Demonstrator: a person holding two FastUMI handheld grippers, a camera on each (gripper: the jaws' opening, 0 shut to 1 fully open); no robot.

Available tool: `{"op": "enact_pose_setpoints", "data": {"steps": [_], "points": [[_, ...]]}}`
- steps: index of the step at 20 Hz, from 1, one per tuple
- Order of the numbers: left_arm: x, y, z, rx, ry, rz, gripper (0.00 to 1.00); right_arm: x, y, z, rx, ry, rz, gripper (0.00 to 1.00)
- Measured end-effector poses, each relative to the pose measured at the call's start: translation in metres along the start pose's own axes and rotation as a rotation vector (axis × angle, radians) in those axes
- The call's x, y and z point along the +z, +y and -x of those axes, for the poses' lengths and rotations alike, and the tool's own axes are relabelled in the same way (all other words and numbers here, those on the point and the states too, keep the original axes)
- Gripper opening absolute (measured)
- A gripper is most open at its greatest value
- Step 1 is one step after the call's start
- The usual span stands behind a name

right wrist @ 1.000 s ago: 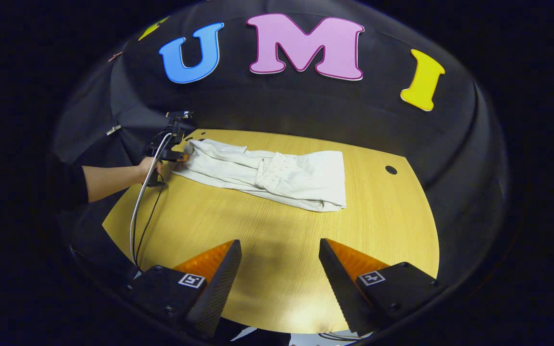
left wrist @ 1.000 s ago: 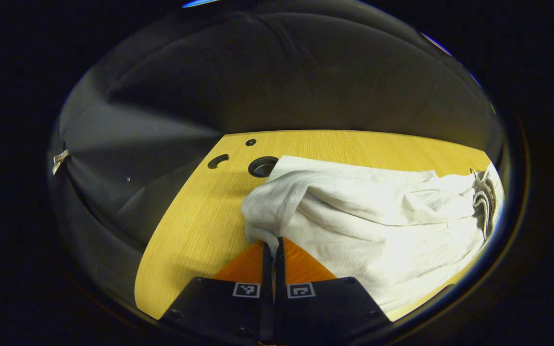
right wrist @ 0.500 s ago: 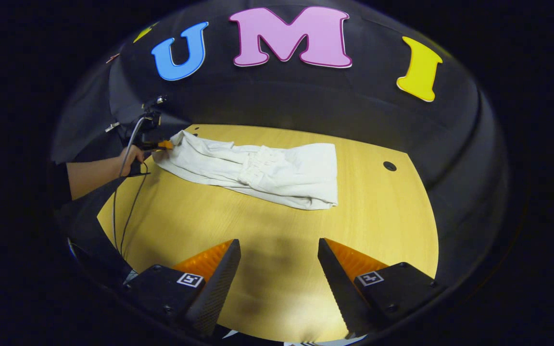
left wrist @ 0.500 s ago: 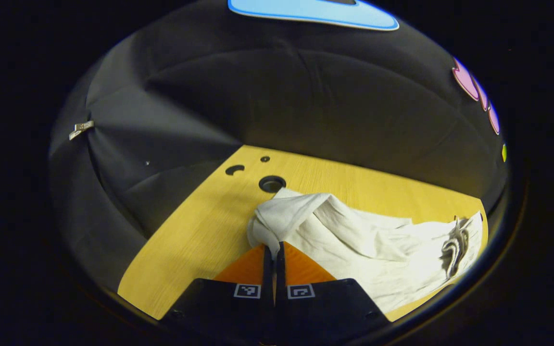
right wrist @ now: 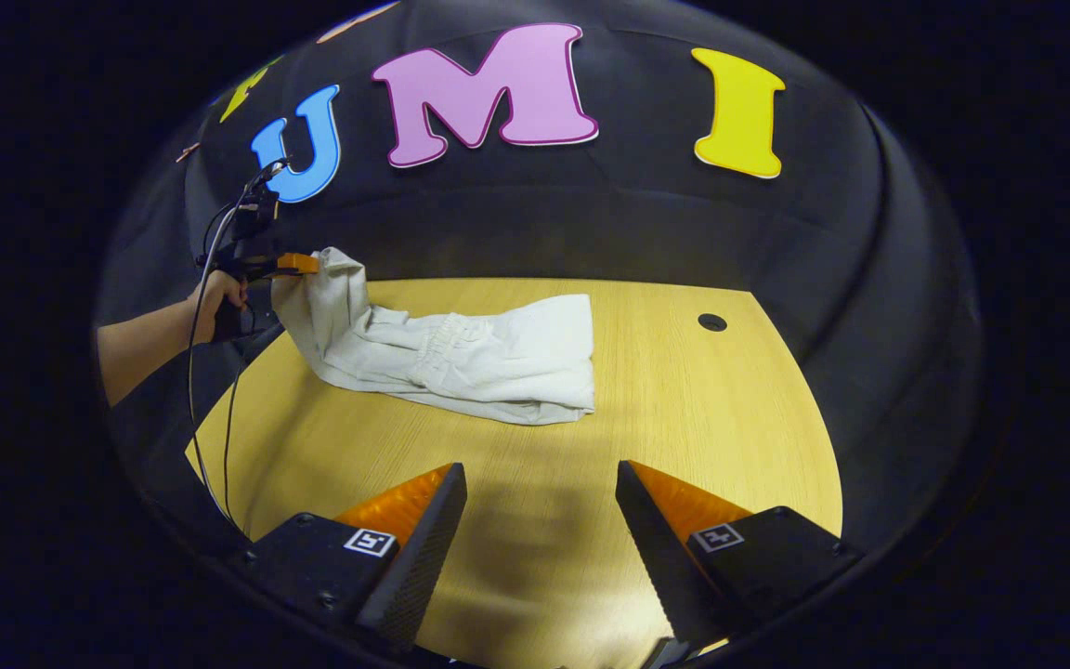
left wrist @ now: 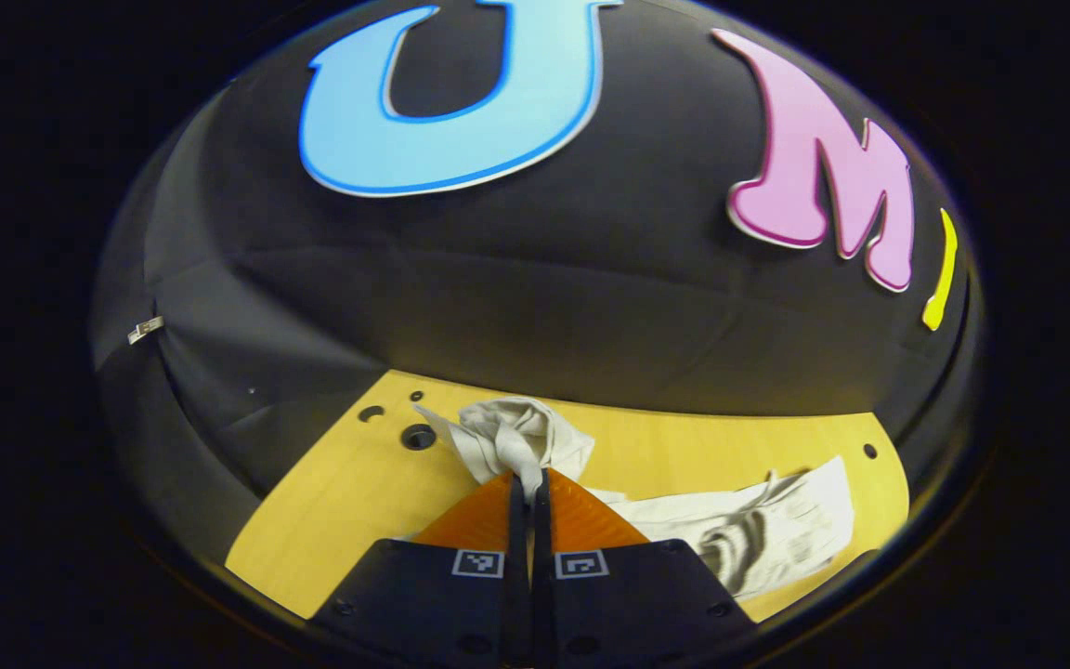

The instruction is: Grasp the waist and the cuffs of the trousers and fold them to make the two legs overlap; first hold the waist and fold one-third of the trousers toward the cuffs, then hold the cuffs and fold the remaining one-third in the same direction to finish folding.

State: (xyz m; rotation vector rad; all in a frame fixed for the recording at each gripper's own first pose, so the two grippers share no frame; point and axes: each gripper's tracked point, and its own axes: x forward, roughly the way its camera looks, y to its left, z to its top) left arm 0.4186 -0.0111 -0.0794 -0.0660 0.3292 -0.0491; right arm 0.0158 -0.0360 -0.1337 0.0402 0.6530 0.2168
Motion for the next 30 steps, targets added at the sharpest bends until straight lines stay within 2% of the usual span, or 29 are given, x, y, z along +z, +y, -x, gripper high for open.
{"op": "enact_pose_setpoints", "data": {"steps": [9,13,18,22,24,25,26,28,30], "points": [[0.014,-0.172,0.033,-0.175,-0.013,-0.019,0.06,0.004,-0.048,0.015,-0.020,-0.088,-0.091,0.99],[0.017,-0.242,0.044,-0.251,-0.032,-0.086,0.06,0.002,-0.077,0.025,-0.053,-0.112,-0.123,0.99],[-0.024,-0.313,0.045,-0.318,0.036,-0.163,0.06,-0.013,-0.113,0.042,-0.112,-0.121,-0.168,0.99],[-0.054,-0.335,0.044,-0.306,0.071,-0.161,0.06,-0.028,-0.126,0.056,-0.147,-0.120,-0.196,0.99],[-0.067,-0.344,0.047,-0.328,0.095,-0.163,0.11,-0.033,-0.127,0.062,-0.154,-0.120,-0.210,0.99],[-0.073,-0.349,0.050,-0.349,0.105,-0.163,0.27,-0.036,-0.128,0.063,-0.160,-0.114,-0.213,0.99],[-0.080,-0.355,0.055,-0.380,0.112,-0.161,0.23,-0.041,-0.129,0.063,-0.165,-0.105,-0.219,0.99],[-0.087,-0.360,0.071,-0.437,0.116,-0.160,0.42,-0.047,-0.126,0.067,-0.159,-0.099,-0.249,0.99],[-0.094,-0.348,0.090,-0.455,0.107,-0.171,0.59,-0.044,-0.126,0.071,-0.169,-0.113,-0.262,0.99]]}}
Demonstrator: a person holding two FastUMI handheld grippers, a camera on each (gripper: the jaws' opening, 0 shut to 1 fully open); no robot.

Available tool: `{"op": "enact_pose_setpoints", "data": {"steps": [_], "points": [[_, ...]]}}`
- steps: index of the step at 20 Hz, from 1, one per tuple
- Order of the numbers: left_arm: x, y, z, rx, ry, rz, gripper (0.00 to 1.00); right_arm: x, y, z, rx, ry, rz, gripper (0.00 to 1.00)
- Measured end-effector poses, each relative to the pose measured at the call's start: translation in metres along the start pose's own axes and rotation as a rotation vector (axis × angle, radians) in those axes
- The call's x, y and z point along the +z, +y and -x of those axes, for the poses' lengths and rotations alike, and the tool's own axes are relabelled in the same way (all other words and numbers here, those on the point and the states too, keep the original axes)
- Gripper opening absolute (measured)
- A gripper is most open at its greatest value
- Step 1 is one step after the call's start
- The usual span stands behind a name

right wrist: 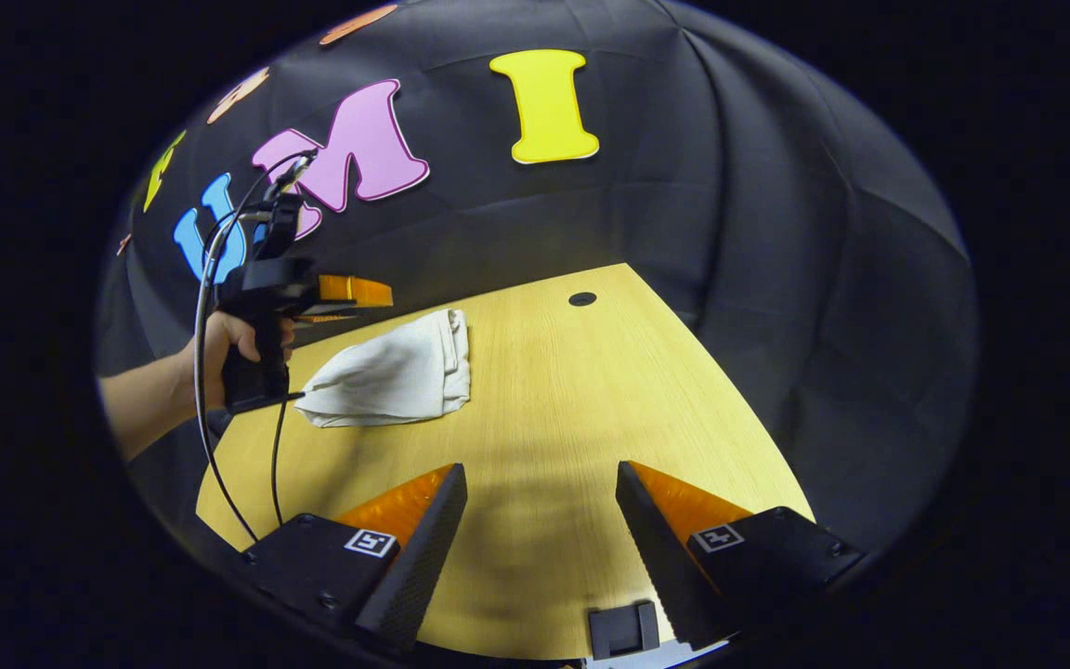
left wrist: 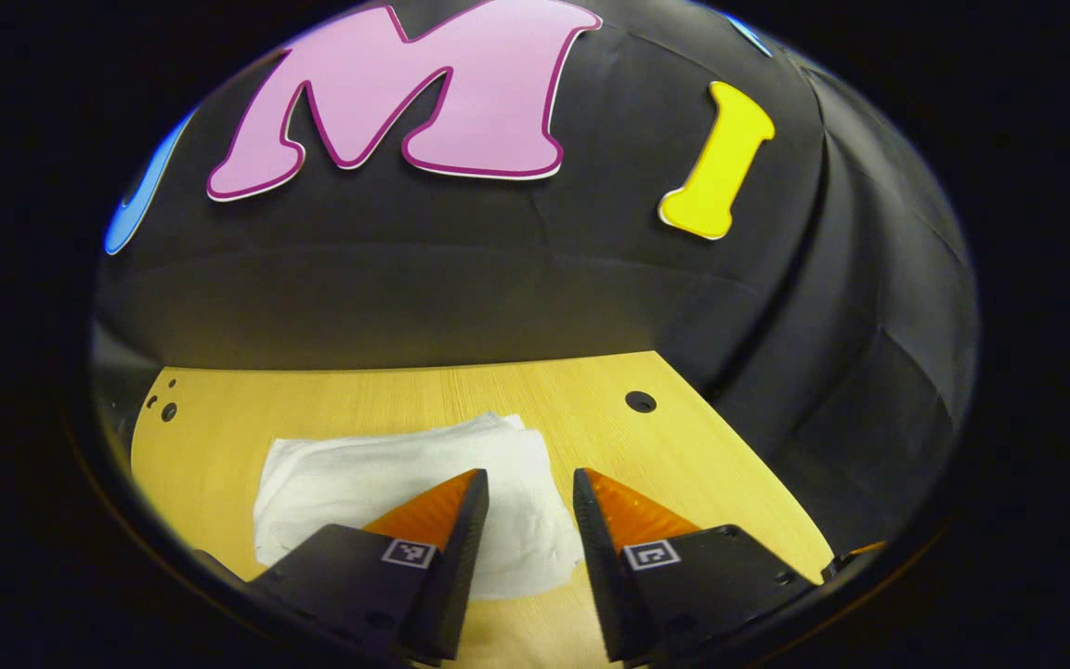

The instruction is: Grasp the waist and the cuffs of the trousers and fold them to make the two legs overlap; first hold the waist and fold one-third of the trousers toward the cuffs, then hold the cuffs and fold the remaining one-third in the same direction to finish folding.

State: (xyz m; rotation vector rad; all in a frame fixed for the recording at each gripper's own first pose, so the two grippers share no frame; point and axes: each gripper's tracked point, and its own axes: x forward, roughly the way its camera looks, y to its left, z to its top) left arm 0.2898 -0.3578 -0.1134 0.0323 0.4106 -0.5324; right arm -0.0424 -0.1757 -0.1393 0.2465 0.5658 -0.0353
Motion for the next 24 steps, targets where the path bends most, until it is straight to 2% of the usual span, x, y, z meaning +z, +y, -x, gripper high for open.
{"op": "enact_pose_setpoints", "data": {"steps": [1,2,3,4,6,14,19,24], "points": [[-0.004,0.005,0.011,0.003,-0.003,-0.005,0.60,0.002,-0.002,0.004,-0.012,-0.010,0.006,0.99],[-0.006,0.012,0.025,0.014,-0.013,-0.010,0.75,0.004,0.000,0.006,-0.021,-0.020,0.013,0.99],[-0.007,0.021,0.040,0.034,-0.029,-0.014,0.83,0.007,0.005,0.008,-0.025,-0.031,0.018,0.99],[-0.007,0.029,0.059,0.043,-0.046,-0.013,0.96,0.011,0.011,0.011,-0.025,-0.040,0.026,0.99],[-0.011,0.048,0.100,0.063,-0.074,-0.008,0.98,0.016,0.022,0.020,-0.031,-0.057,0.049,0.99],[-0.029,0.135,0.282,0.223,-0.231,0.017,0.97,0.028,0.097,0.078,-0.012,-0.154,0.111,0.99],[-0.072,0.170,0.366,0.261,-0.288,0.111,0.97,0.035,0.139,0.116,0.008,-0.248,0.094,0.99],[-0.143,0.209,0.439,0.323,-0.275,0.064,0.97,0.022,0.152,0.146,0.002,-0.278,0.129,0.99]]}}
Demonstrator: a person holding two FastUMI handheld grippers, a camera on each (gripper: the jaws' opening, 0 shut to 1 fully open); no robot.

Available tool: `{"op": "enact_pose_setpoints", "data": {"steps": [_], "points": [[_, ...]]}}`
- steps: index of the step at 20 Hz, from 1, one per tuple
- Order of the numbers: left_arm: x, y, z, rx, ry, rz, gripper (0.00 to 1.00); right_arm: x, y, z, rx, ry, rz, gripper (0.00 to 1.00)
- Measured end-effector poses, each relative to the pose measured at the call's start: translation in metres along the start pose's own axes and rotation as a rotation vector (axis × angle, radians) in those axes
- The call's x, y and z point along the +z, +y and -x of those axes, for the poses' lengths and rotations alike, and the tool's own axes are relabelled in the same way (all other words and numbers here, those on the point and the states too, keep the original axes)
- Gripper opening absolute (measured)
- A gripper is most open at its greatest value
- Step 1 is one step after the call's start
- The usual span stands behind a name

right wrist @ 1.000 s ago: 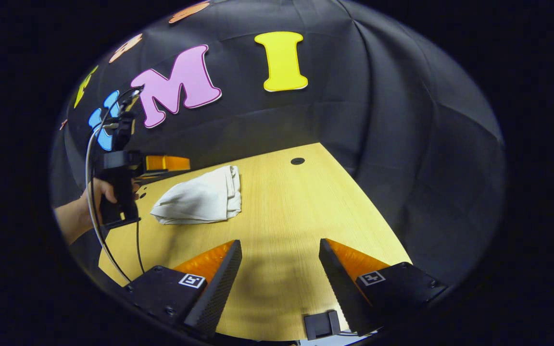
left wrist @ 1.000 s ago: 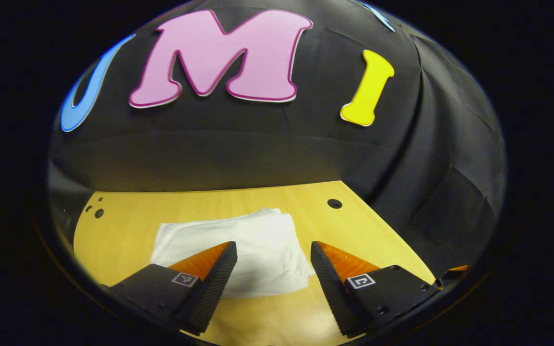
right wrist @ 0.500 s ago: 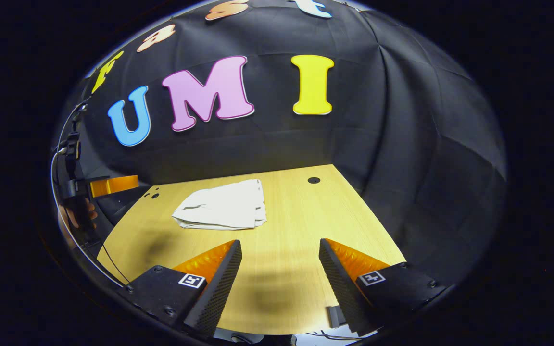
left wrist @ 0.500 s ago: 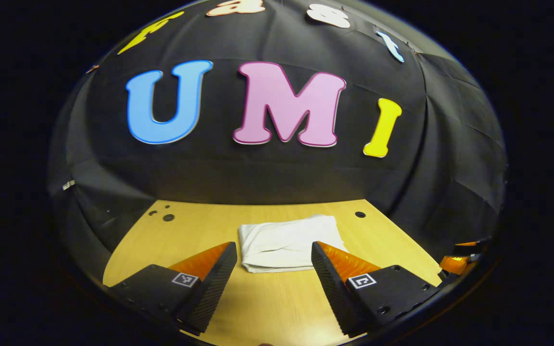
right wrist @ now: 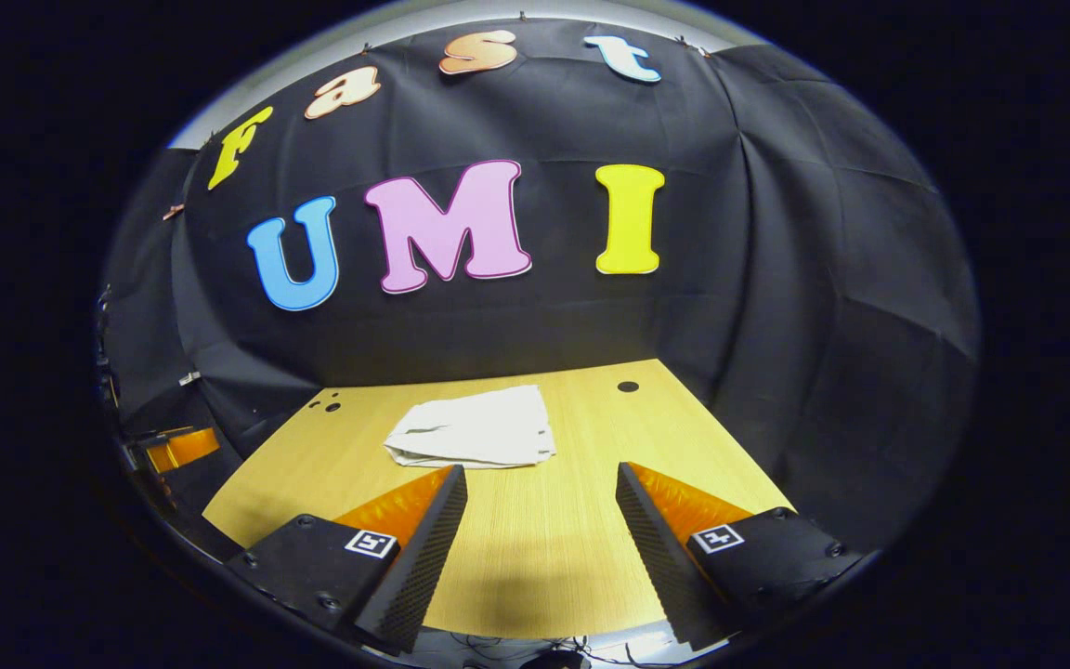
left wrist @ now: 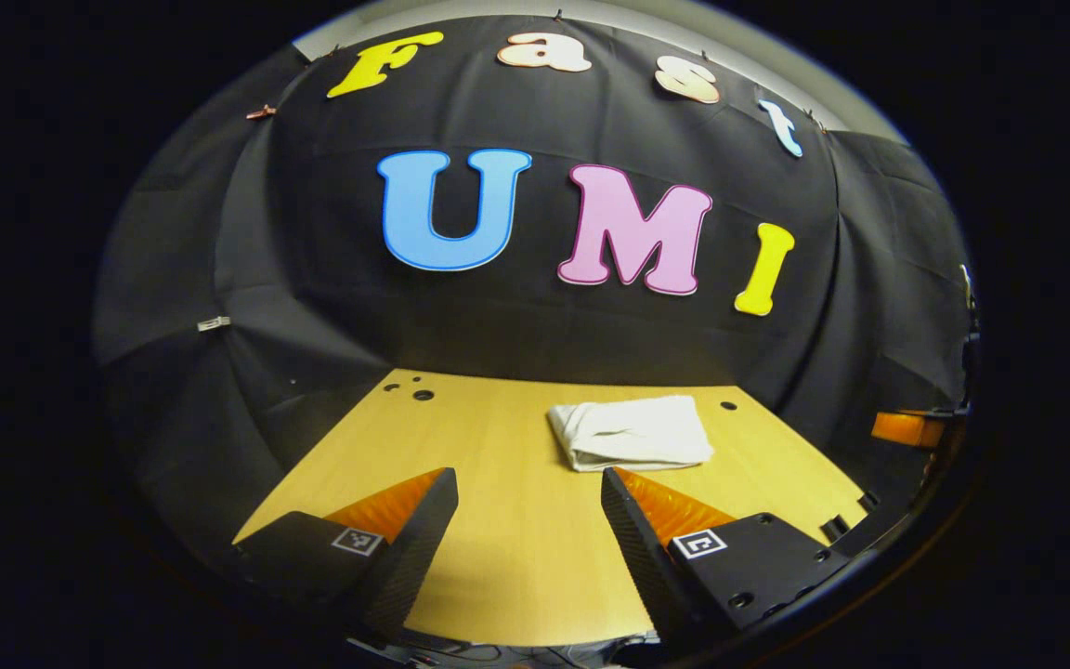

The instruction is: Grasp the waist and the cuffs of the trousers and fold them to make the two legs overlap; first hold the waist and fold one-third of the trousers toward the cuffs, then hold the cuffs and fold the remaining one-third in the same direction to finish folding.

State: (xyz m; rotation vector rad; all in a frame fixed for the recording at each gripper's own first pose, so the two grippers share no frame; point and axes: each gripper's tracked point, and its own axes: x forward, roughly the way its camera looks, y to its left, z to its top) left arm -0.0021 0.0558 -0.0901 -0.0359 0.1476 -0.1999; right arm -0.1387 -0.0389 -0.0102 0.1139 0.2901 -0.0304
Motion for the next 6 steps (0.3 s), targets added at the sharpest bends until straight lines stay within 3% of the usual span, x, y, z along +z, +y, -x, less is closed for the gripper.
{"op": "enact_pose_setpoints", "data": {"steps": [2,6], "points": [[-0.013,0.019,0.033,0.028,-0.004,0.008,0.97,-0.003,-0.001,0.013,-0.014,-0.014,-0.005,0.99],[-0.023,0.024,0.055,0.031,-0.004,-0.010,0.97,-0.004,-0.003,0.032,-0.049,-0.046,-0.014,0.99]]}}
